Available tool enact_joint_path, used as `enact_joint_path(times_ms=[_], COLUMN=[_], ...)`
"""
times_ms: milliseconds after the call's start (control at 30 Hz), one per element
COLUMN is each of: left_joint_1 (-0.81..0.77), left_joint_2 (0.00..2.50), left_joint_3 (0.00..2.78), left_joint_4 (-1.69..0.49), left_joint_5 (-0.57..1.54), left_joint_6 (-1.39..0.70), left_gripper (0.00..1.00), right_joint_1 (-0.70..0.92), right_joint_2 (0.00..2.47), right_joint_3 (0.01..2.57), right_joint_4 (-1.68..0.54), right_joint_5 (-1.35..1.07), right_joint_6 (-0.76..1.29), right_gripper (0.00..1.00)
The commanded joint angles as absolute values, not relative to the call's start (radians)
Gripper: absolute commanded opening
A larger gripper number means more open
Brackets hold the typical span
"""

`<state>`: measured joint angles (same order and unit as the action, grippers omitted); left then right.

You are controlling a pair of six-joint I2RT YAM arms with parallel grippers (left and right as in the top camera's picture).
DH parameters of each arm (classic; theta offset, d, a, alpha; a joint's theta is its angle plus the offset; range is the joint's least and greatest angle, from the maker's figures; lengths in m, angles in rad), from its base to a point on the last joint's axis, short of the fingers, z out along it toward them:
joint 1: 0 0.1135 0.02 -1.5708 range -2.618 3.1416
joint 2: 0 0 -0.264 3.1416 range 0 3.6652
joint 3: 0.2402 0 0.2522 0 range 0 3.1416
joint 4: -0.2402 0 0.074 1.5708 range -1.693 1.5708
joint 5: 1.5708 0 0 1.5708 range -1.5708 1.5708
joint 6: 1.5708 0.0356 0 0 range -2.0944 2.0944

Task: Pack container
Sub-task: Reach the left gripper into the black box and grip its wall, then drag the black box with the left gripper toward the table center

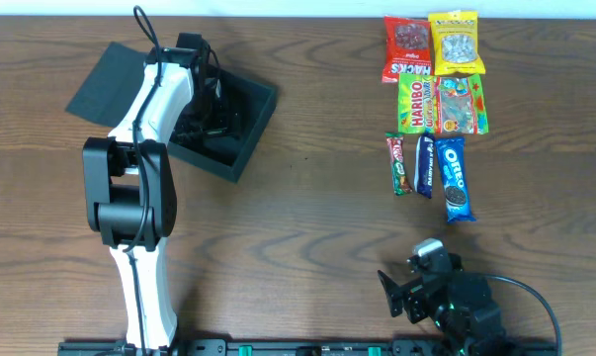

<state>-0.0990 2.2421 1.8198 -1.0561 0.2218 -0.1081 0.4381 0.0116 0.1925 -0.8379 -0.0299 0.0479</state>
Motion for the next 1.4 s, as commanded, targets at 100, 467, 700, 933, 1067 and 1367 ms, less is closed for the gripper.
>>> enact_joint_path(times_ms=[100, 467, 700, 933, 1067, 1367], left_joint_1=[-0.092, -0.157, -0.203, -0.253, -0.286, -0.291], left_joint_2=[2.211, 2.138, 2.188, 2.206, 2.206, 2.206], left_joint_3=[1.948, 2.122, 2.109, 2.058, 1.952, 1.848], left_joint_4=[-1.066, -0.971, -1.06, -1.071, -1.041, -1.01], left_joint_5=[0.256, 0.377, 0.245, 0.105, 0.059, -0.005], left_joint_6=[-0.129, -0.123, -0.143, -0.143, -0.147, -0.142], left_gripper=[0.95, 0.95, 0.95, 0.96, 0.97, 0.89], right_joint_1=[0.448, 0.448, 0.448, 0.448, 0.448, 0.448], right_joint_2=[0.006, 0.006, 0.006, 0.006, 0.006, 0.006], right_joint_3=[0.186, 0.186, 0.186, 0.186, 0.186, 0.186], right_joint_4=[-0.838, -0.838, -0.838, -0.838, -0.838, -0.838], right_joint_5=[-0.034, -0.034, -0.034, -0.034, -0.034, -0.034], right_joint_6=[0.047, 0.047, 0.047, 0.047, 0.047, 0.047], right_gripper=[0.99, 0.99, 0.99, 0.99, 0.99, 0.99])
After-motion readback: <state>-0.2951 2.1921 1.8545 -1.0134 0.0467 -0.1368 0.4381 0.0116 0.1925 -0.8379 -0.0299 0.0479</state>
